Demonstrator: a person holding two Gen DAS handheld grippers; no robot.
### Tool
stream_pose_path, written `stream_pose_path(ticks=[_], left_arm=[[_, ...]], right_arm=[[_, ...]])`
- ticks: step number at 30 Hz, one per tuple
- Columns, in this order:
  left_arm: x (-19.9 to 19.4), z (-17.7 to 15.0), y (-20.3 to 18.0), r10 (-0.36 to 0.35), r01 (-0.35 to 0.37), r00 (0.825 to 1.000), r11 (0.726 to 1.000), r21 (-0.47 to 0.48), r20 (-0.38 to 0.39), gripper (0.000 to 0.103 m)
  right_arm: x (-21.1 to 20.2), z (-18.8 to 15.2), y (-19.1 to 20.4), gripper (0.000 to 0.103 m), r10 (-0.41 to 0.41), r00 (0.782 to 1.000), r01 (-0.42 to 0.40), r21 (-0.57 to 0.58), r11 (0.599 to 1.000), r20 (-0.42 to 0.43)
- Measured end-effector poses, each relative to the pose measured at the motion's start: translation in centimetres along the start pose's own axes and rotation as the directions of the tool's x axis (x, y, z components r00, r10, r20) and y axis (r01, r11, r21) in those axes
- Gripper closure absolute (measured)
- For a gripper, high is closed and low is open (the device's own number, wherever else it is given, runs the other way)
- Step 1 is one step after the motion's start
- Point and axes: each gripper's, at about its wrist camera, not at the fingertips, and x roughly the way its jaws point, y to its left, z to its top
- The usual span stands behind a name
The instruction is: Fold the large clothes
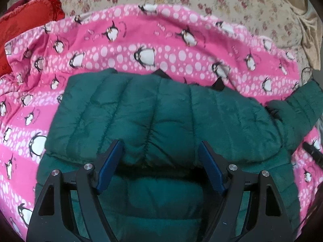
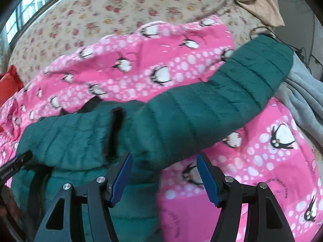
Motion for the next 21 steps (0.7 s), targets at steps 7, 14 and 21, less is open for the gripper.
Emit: stream_pose_path(ticks=[7, 14, 21], left_arm=[[1.0, -0.5, -0.4, 0.013, -0.013, 1.0, 0.999, 0.03, -0.003, 0.024], [1.3, -0.8, -0.3, 0.002, -0.003, 1.0, 1.0, 0.024, 0.004, 0.024], [1.4, -0.8, -0.2, -0.008, 0.007, 1.0, 1.0, 0.017, 0.003, 0.024]], right_arm=[[2.0, 1.8, -4.7, 0.04, -0.075, 0.997, 0.075, 0.082, 0.994, -0.003], [2.7, 2.3, -6.1, 0.04, -0.1, 0.995, 0.1, 0.093, 0.991, -0.003], [2.9, 2.4, -5.6, 0.04, -0.102, 0.995, 0.102, 0.069, 0.992, -0.005]])
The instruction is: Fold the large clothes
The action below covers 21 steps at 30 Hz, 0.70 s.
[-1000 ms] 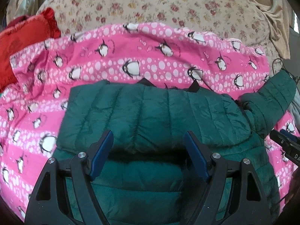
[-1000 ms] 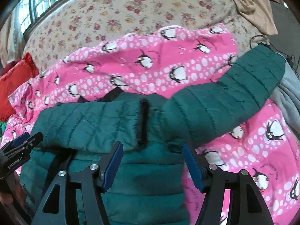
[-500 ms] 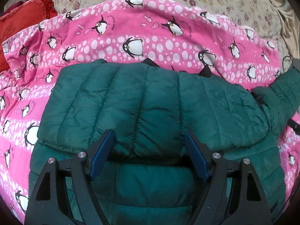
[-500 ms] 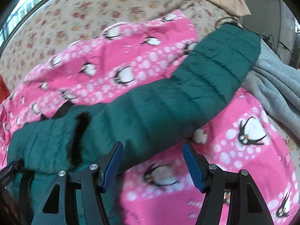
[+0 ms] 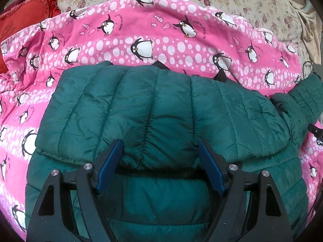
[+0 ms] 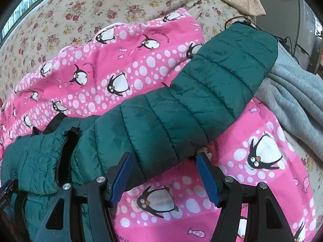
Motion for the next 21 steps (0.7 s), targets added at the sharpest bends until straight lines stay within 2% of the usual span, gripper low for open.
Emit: stream_pose_path(ticks=[5, 12, 18, 21], left_arm=[[-0.3, 0.1, 0.0, -0.003, 0.003, 1.0, 1.0, 0.005, 0.009, 0.024], [-2.6, 1.2, 0.5, -0.042, 0.044, 0.995, 0.999, -0.028, 0.094, 0.024], [-0.3, 0.7, 0.2, -0.034, 0.034, 0.999, 0.999, -0.028, 0.018, 0.024], [-0.1, 0.1, -0.1, -0.025, 0.025, 0.999, 1.0, -0.005, 0.029, 0.024]], right_arm=[[0.1, 0.5, -0.2, 0.04, -0.015, 1.0, 0.015, -0.006, 1.0, -0.001], [0.2, 1.9, -1.7, 0.04, -0.043, 0.999, 0.042, 0.009, 0.999, 0.018], [0.9, 4.3, -5.0, 0.04, -0.083, 0.996, 0.081, 0.093, 0.992, 0.024], [1.1, 5.8, -6.8, 0.04, -0.11, 0.993, 0.103, 0.134, 0.986, 0.042]])
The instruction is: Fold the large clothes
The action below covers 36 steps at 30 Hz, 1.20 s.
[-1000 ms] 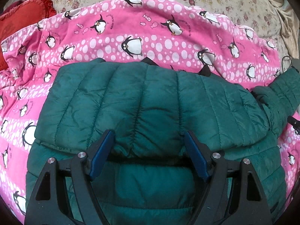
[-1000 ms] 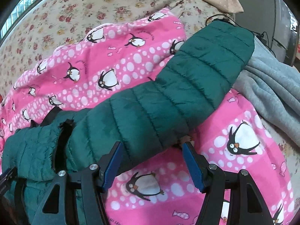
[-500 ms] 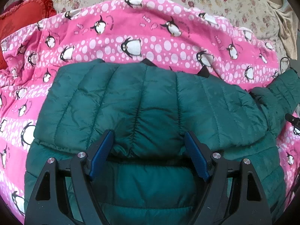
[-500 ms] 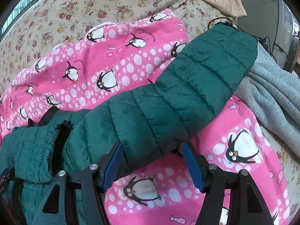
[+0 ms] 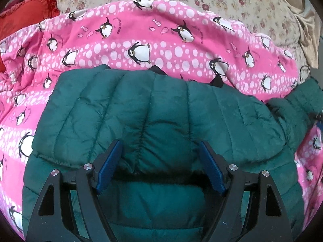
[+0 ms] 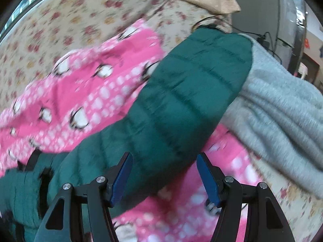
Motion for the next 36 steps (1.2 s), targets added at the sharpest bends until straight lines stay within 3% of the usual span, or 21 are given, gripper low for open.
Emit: stream_pose_path(ticks=[8, 16, 20, 21, 22, 25, 26, 32, 36], left_arm=[[0.3, -0.1, 0.4, -0.022, 0.022, 1.0, 1.0, -0.017, -0.002, 0.024], [0.6, -0.2, 0.3, -0.02, 0.02, 1.0, 1.0, -0.01, -0.003, 0.023], [0.7, -0.3, 0.3, -0.017, 0.017, 1.0, 1.0, -0.007, -0.001, 0.023], [0.7, -0.3, 0.3, -0.017, 0.017, 1.0, 1.0, -0.006, 0.001, 0.023], [0.7, -0.4, 0.3, -0.018, 0.018, 1.0, 1.0, -0.006, 0.002, 0.023], [0.7, -0.4, 0.3, -0.026, 0.026, 1.0, 1.0, -0.012, -0.002, 0.023], [0.6, -0.3, 0.4, -0.029, 0.029, 1.0, 0.999, -0.013, -0.003, 0.023], [-2.0, 0.1, 1.5, -0.006, 0.006, 1.0, 1.0, -0.012, 0.019, 0.023], [-3.7, -0.2, 3.4, 0.008, -0.007, 1.0, 0.999, -0.036, 0.025, 0.023]], right_arm=[[-0.6, 5.6, -5.3, 0.04, -0.093, 0.988, 0.075, 0.145, 0.987, 0.121], [1.0, 9.4, -9.0, 0.039, -0.124, 0.983, 0.087, 0.257, 0.962, 0.133], [2.5, 10.4, -9.7, 0.039, -0.072, 0.991, 0.04, 0.278, 0.96, 0.109], [2.5, 10.5, -9.7, 0.044, -0.051, 0.992, 0.018, 0.276, 0.961, 0.114], [2.3, 10.3, -9.6, 0.065, -0.033, 0.991, -0.003, 0.275, 0.961, 0.127], [0.7, 10.1, -8.8, 0.086, 0.015, 0.983, -0.061, 0.246, 0.967, 0.185], [0.1, 10.1, -8.4, 0.089, 0.036, 0.98, -0.082, 0.231, 0.969, 0.198], [-5.9, 8.4, -2.5, 0.093, 0.259, 0.939, -0.27, 0.016, 0.963, 0.227], [-9.3, 5.7, 3.0, 0.094, 0.405, 0.898, -0.386, -0.134, 0.913, 0.171]])
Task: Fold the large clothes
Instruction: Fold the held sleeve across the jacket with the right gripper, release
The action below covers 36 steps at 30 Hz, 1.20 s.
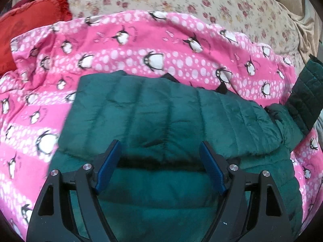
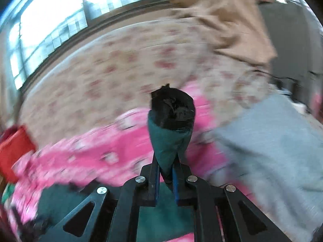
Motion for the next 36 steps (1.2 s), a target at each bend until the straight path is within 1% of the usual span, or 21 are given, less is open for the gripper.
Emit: stream_pose_path(ticks=[2, 5, 8, 9, 10, 12, 13, 17, 20, 22, 23, 25, 27, 28, 29, 30, 31, 32, 34, 36], left_arm=[[-0.5, -0.3, 1.0, -0.002, 0.002, 1.0, 1.0, -0.02, -0.002, 0.023], [-1.6, -0.6, 2.9, -0.002, 0.002, 1.0, 0.998, -0.062, 0.002, 0.023], [-2.8, -1.1, 4.6, -0.007, 0.009, 1.0, 0.995, -0.101, 0.021, 0.023], [-3.2, -1.3, 5.4, -0.01, 0.013, 1.0, 0.993, -0.116, 0.025, 0.023], [-3.3, -1.4, 5.9, -0.011, 0.014, 1.0, 0.992, -0.123, 0.025, 0.023], [-3.5, -1.8, 7.0, -0.011, 0.013, 1.0, 0.991, -0.134, 0.02, 0.023], [-3.6, -1.9, 7.5, -0.009, 0.011, 1.0, 0.99, -0.14, 0.018, 0.023], [-3.7, -2.3, 10.0, 0.004, 0.0, 1.0, 0.983, -0.184, 0.02, 0.023], [-3.7, -2.6, 11.7, 0.016, -0.012, 1.0, 0.975, -0.223, 0.016, 0.023], [-3.6, -2.6, 12.9, 0.02, -0.016, 1.0, 0.967, -0.256, 0.014, 0.023], [-3.6, -2.6, 13.3, 0.02, -0.016, 1.0, 0.963, -0.268, 0.015, 0.023], [-3.6, -2.7, 14.1, 0.02, -0.015, 1.0, 0.956, -0.294, 0.014, 0.023], [-3.4, -2.8, 14.4, 0.016, -0.012, 1.0, 0.952, -0.307, 0.008, 0.023], [-3.3, -2.8, 14.5, 0.009, -0.007, 1.0, 0.949, -0.315, 0.005, 0.023], [-3.3, -2.7, 14.5, 0.003, -0.001, 1.0, 0.947, -0.321, 0.006, 0.023], [-3.4, -2.7, 14.4, -0.005, 0.008, 1.0, 0.945, -0.327, 0.01, 0.023], [-3.4, -2.5, 14.3, -0.01, 0.015, 1.0, 0.942, -0.335, 0.017, 0.023], [-3.5, -2.3, 14.2, -0.013, 0.019, 1.0, 0.94, -0.34, 0.021, 0.023], [-3.4, -1.5, 13.5, -0.032, 0.041, 0.999, 0.934, -0.354, 0.03, 0.023], [-3.3, -0.5, 12.5, -0.064, 0.073, 0.997, 0.935, -0.347, 0.037, 0.023]], right_arm=[[0.0, -1.5, 3.7, 0.094, 0.073, 0.996, -0.075, -0.041, 0.996, -0.045], [1.1, -3.8, 8.8, 0.094, 0.164, 0.979, -0.174, -0.074, 0.982, -0.124], [2.7, -6.4, 14.0, 0.094, 0.217, 0.954, -0.247, -0.133, 0.96, -0.208], [3.2, -7.4, 15.6, 0.094, 0.233, 0.943, -0.272, -0.146, 0.951, -0.237], [4.0, -8.7, 17.7, 0.094, 0.255, 0.926, -0.307, -0.163, 0.938, -0.278], [5.0, -10.2, 20.7, 0.094, 0.275, 0.906, -0.345, -0.186, 0.92, -0.321], [5.8, -11.2, 22.7, 0.094, 0.282, 0.893, -0.366, -0.202, 0.908, -0.35], [7.2, -13.3, 28.0, 0.094, 0.324, 0.859, -0.427, -0.204, 0.881, -0.397], [8.5, -14.2, 31.6, 0.094, 0.354, 0.841, -0.459, -0.193, 0.867, -0.409], [9.7, -15.0, 33.3, 0.094, 0.36, 0.831, -0.464, -0.17, 0.87, -0.424], [10.5, -15.7, 34.0, 0.094, 0.361, 0.823, -0.464, -0.15, 0.873, -0.439], [12.3, -17.1, 35.0, 0.094, 0.366, 0.796, -0.47, -0.111, 0.876, -0.481], [13.3, -17.9, 35.3, 0.094, 0.364, 0.77, -0.474, -0.087, 0.876, -0.524], [13.5, -18.0, 35.0, 0.092, 0.361, 0.761, -0.472, -0.078, 0.878, -0.54], [13.2, -17.9, 34.5, 0.089, 0.367, 0.758, -0.475, -0.071, 0.877, -0.539], [12.8, -17.6, 33.9, 0.077, 0.38, 0.758, -0.482, -0.063, 0.874, -0.53], [11.9, -17.0, 33.0, 0.062, 0.401, 0.762, -0.492, -0.051, 0.869, -0.509], [11.1, -16.5, 32.3, 0.059, 0.413, 0.766, -0.496, -0.044, 0.867, -0.493], [9.3, -15.3, 30.3, 0.059, 0.434, 0.771, -0.503, -0.028, 0.864, -0.465], [7.6, -14.5, 28.2, 0.059, 0.437, 0.78, -0.495, -0.015, 0.869, -0.448]])
